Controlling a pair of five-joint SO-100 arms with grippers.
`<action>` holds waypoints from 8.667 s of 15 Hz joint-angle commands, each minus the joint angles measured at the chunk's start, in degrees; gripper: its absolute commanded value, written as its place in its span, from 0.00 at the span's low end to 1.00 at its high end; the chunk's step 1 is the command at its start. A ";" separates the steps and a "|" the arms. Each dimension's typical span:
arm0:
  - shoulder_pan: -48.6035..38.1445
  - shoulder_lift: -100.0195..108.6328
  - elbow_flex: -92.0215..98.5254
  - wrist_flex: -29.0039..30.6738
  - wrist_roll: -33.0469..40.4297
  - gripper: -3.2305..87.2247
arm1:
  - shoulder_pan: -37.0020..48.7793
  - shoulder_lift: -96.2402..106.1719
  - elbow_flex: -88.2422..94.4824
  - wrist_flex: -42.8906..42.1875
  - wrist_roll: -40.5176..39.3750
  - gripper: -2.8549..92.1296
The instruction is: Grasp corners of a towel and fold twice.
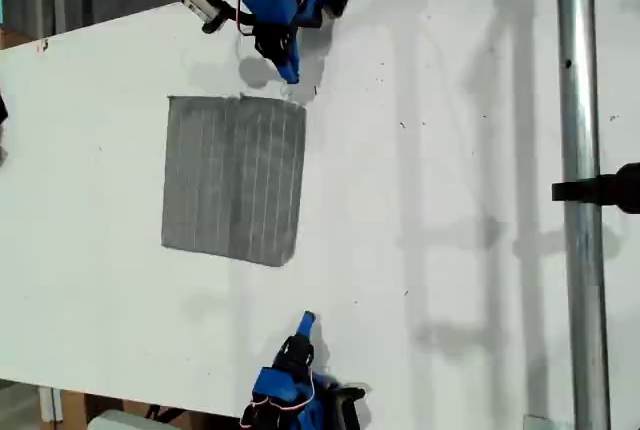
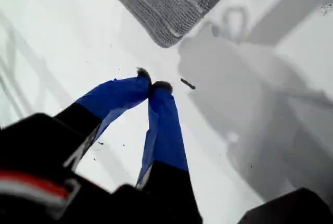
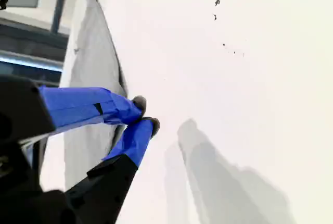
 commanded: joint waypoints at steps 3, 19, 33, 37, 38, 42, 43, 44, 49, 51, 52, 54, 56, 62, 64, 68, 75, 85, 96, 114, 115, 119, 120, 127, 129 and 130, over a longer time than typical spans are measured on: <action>-8.26 0.09 0.18 -1.05 -20.65 0.00 | -3.87 -36.30 -27.60 -4.48 -12.66 0.03; -7.73 0.09 0.18 -0.97 -19.16 0.00 | 0.62 -69.79 -62.40 2.64 -51.50 0.46; -7.82 0.09 0.18 -0.70 -19.78 0.00 | 12.48 -101.51 -47.55 -19.42 -53.70 0.16; -7.56 0.09 0.09 -0.70 -20.04 0.00 | 11.43 -101.60 -49.39 -20.57 -53.26 0.03; -5.89 0.09 -0.26 -2.81 -19.95 0.00 | 10.72 -101.60 -49.83 -21.01 -53.26 0.03; -4.48 -11.51 -19.51 -4.22 -23.64 0.00 | 9.49 -101.60 -49.48 -22.41 -52.73 0.03; -5.36 -23.73 -26.89 -5.89 -21.45 0.00 | 9.23 -101.60 -49.57 -22.76 -52.73 0.03; -5.54 -37.88 -35.33 -7.47 -18.37 0.00 | 9.40 -101.60 -49.57 -22.94 -52.73 0.03; -10.02 -87.36 -75.41 -2.72 7.91 0.00 | 9.40 -101.69 -49.57 -23.55 -52.82 0.03; -15.21 -100.72 -86.84 -0.18 15.03 0.04 | 8.88 -101.69 -49.39 -23.64 -52.73 0.03; -17.40 -106.17 -92.64 2.55 16.00 0.28 | 8.70 -101.69 -49.13 -23.82 -52.56 0.03; -18.54 -119.62 -109.34 11.69 21.18 0.50 | 8.26 -101.69 -48.96 -24.08 -52.47 0.03; -16.26 -129.90 -123.13 17.93 27.33 0.55 | 8.35 -101.60 -48.87 -24.17 -52.47 0.03; -12.30 -138.34 -119.62 12.30 22.06 0.47 | 8.17 -100.90 -48.08 -24.61 -52.47 0.03; -13.80 -140.19 -117.95 9.84 20.30 0.46 | 8.00 -100.37 -47.55 -24.87 -52.21 0.03; -18.54 -143.53 -115.14 6.24 18.46 0.43 | 7.73 -99.23 -46.32 -25.40 -51.86 0.03; -18.02 -152.14 -119.44 18.11 13.97 0.09 | 7.56 -98.61 -45.79 -25.49 -51.86 0.03; -9.67 -138.52 -121.64 22.24 13.89 0.10 | -16.26 -88.51 -60.21 -10.28 -43.07 0.03; -21.01 -127.44 -120.94 18.81 15.82 0.07 | 5.27 -90.62 -65.04 2.81 -41.48 0.03; -34.63 -144.93 -129.55 2.99 27.60 0.08 | 29.97 -65.83 -34.19 -17.84 -50.54 0.03; -34.98 -145.63 -129.73 2.46 27.07 0.08 | 31.20 -66.53 -32.70 -20.13 -50.98 0.03; -36.21 -148.01 -130.69 6.06 25.58 0.09 | 27.60 -69.96 -31.99 -22.94 -48.78 0.03; -36.47 -148.27 -130.69 6.50 25.49 0.11 | 26.28 -70.84 -31.20 -24.61 -47.90 0.03; -40.17 -138.43 -130.61 13.71 21.97 0.47 | 22.24 -69.61 -41.66 -14.24 -44.56 0.41; -38.85 -129.29 -127.79 15.38 20.74 0.48 | 20.04 -63.90 -50.54 -4.13 -43.42 0.27; -37.09 -124.28 -125.16 15.38 21.18 0.48 | 20.21 -60.82 -52.38 0.70 -41.31 0.23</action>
